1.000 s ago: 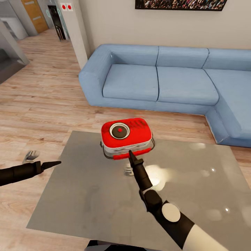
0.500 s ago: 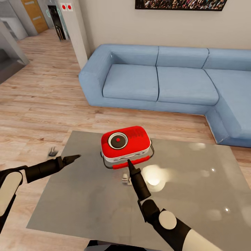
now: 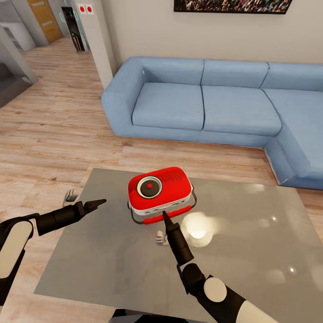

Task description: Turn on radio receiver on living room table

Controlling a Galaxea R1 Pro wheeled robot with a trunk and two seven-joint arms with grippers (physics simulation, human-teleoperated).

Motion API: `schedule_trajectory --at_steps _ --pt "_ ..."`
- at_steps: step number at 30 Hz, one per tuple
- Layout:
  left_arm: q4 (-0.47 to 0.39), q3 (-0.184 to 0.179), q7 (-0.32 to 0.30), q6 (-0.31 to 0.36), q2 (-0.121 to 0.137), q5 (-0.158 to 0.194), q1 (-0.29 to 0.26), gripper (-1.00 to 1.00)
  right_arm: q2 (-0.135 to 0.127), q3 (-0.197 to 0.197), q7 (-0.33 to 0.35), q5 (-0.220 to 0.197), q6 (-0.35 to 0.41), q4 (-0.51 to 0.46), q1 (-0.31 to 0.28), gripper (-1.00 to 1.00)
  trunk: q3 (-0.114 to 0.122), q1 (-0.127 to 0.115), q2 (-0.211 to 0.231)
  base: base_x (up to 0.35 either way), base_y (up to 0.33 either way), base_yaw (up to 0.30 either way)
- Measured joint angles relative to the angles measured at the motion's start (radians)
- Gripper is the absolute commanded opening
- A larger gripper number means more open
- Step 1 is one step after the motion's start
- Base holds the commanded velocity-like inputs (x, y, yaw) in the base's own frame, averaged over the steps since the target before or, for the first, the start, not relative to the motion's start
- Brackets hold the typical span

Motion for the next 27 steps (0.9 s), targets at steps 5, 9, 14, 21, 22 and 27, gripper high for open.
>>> schedule_trajectory --at_steps 5,9,14,21,22,27 --pt "0.000 0.000 0.000 0.000 0.003 0.003 0.000 1.00 0.000 0.001 0.000 -0.002 0.001 0.001 0.000 -1.00 0.000 0.000 0.000 0.000 0.000 0.000" --pt "0.000 0.000 0.000 0.000 0.002 0.004 0.000 1.00 -0.001 0.001 0.000 -0.002 0.001 0.002 0.000 -1.00 0.000 0.000 0.000 0.000 0.000 0.000" --pt "0.000 0.000 0.000 0.000 0.003 0.005 0.000 -1.00 -0.004 0.000 0.001 -0.004 -0.001 0.008 0.000 -1.00 0.000 0.000 0.000 0.000 0.000 0.000" --pt "0.000 0.000 0.000 0.000 0.006 0.005 0.000 -1.00 -0.010 -0.002 0.000 -0.010 -0.004 0.011 0.000 -1.00 0.000 0.000 0.000 0.000 0.000 0.000" --pt "0.000 0.000 0.000 0.000 0.006 0.006 0.000 -1.00 -0.011 -0.002 0.000 -0.010 -0.004 0.011 0.000 -1.00 0.000 0.000 0.000 0.000 0.000 0.000" --pt "-0.001 0.001 -0.001 0.000 0.003 0.041 0.000 -1.00 -0.015 -0.002 0.001 -0.012 -0.005 0.011 0.000 -1.00 0.000 0.000 0.000 0.000 0.000 0.000"
